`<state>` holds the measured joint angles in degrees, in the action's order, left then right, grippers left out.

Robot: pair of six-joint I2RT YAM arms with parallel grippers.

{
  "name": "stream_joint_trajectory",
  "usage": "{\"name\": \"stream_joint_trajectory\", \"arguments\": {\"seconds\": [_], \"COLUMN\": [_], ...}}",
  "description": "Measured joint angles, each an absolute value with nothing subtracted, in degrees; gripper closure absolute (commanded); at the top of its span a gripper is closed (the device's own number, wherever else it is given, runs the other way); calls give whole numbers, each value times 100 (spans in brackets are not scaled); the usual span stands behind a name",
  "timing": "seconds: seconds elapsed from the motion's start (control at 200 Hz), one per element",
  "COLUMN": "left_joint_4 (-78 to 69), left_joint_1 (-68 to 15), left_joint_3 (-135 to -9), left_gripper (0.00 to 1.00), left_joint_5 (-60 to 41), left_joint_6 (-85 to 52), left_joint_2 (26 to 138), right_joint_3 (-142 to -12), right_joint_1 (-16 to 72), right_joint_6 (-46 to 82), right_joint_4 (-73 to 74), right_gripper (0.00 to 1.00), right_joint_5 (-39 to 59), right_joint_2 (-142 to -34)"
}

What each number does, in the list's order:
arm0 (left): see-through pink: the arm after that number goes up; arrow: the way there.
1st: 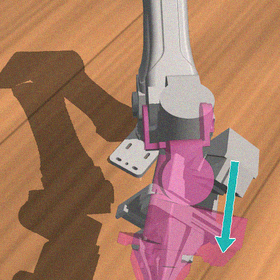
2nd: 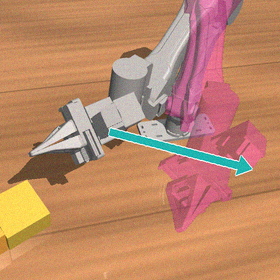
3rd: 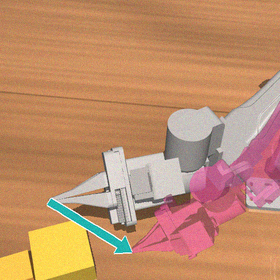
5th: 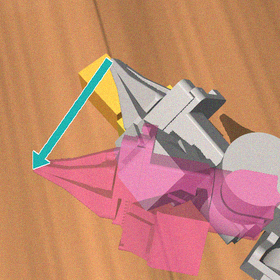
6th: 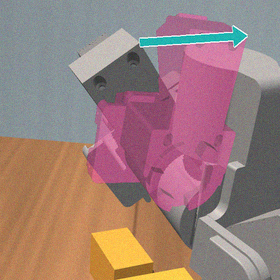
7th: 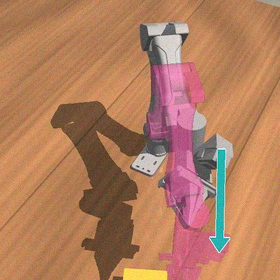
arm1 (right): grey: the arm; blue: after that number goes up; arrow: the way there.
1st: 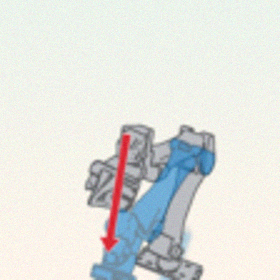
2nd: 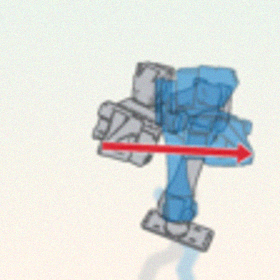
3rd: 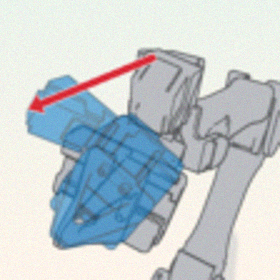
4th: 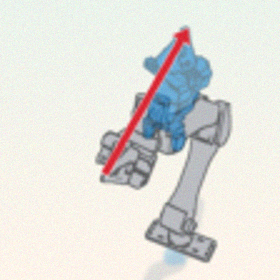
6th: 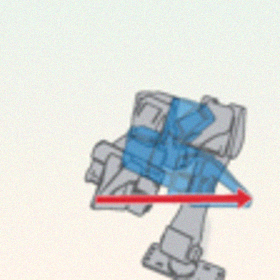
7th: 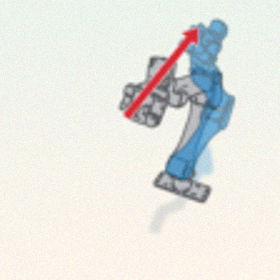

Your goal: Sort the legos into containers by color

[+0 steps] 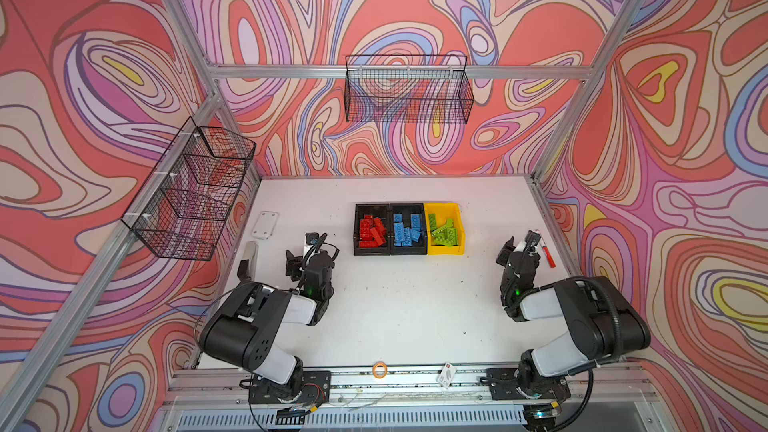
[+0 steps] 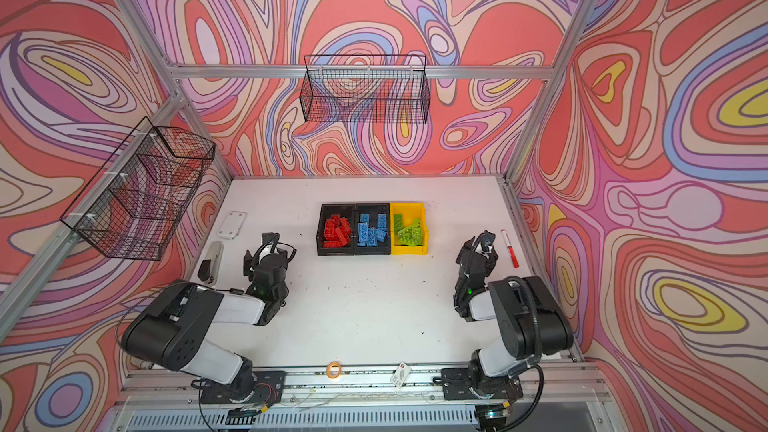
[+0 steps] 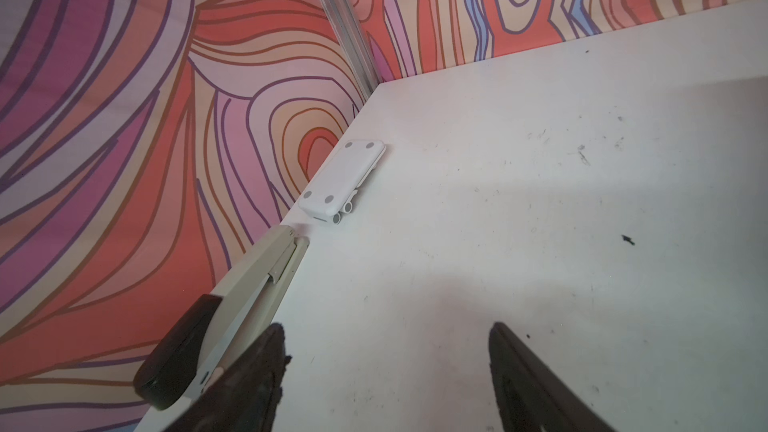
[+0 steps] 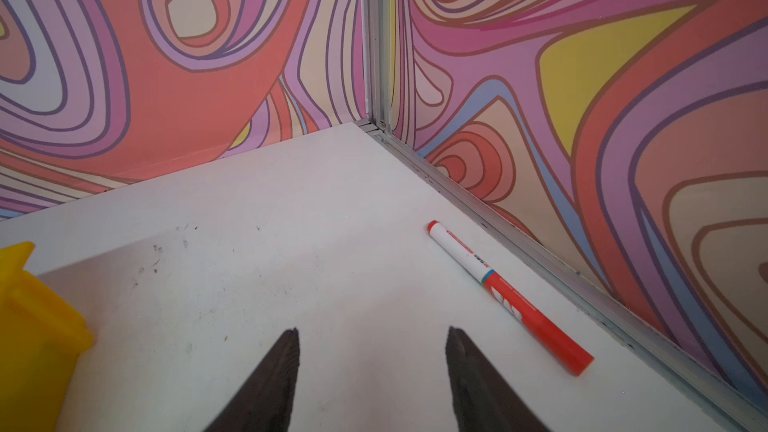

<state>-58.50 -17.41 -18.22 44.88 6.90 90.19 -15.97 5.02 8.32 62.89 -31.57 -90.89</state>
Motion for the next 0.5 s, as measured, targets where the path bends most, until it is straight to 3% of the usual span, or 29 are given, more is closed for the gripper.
{"name": "stream_joint_trajectory", "arguments": {"seconds": [0.28, 0.496], "left_joint_4": [-5422, -5043], "left_joint_1": [-1041, -882], "left_joint_3": [-2084, -2220], "left_gripper": [19, 20], "left_joint_5": [3240, 2521], "left_joint_6": [414, 276], "left_joint_2": [8720, 8718], "right_joint_3": [-1890, -1977], "right_joint_1": [298, 292], "right_joint_6": [609, 513], "right_joint_4": [6707, 6694], "right_gripper": [38, 36], "right_joint_5": [-1968, -1601], "right_joint_2": [-9655, -9734]}}
